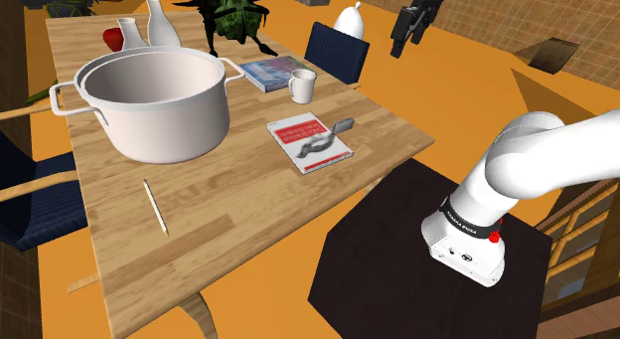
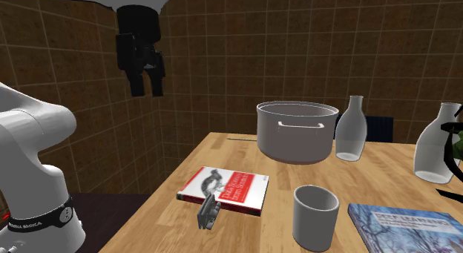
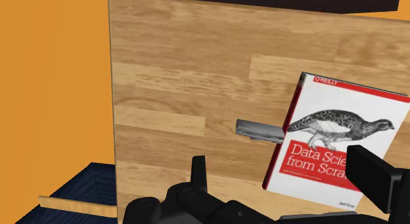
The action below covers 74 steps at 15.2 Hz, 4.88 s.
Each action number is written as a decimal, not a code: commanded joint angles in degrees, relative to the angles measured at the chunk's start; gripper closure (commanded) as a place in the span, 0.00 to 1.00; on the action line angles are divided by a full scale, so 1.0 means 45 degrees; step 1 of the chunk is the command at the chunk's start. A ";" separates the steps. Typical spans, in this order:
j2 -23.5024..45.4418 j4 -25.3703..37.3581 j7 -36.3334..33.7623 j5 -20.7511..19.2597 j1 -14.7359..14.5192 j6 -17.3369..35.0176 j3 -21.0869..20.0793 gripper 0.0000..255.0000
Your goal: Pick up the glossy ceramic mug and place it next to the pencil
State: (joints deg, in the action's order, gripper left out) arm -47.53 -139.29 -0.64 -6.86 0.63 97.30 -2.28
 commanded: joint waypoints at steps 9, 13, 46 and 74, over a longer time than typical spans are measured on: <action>0.3813 0.1014 0.0467 0.0112 0.0197 0.2692 0.0846 0.00; 0.5830 0.1932 0.0796 0.0356 0.0224 0.3720 0.1219 0.00; 1.6046 0.9227 0.2888 0.3015 0.0830 0.6019 0.1772 0.00; 1.5088 1.0783 0.2647 0.2802 0.0812 0.3518 0.1857 1.00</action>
State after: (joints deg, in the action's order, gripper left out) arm 20.58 -91.32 11.37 5.80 4.30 113.90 6.07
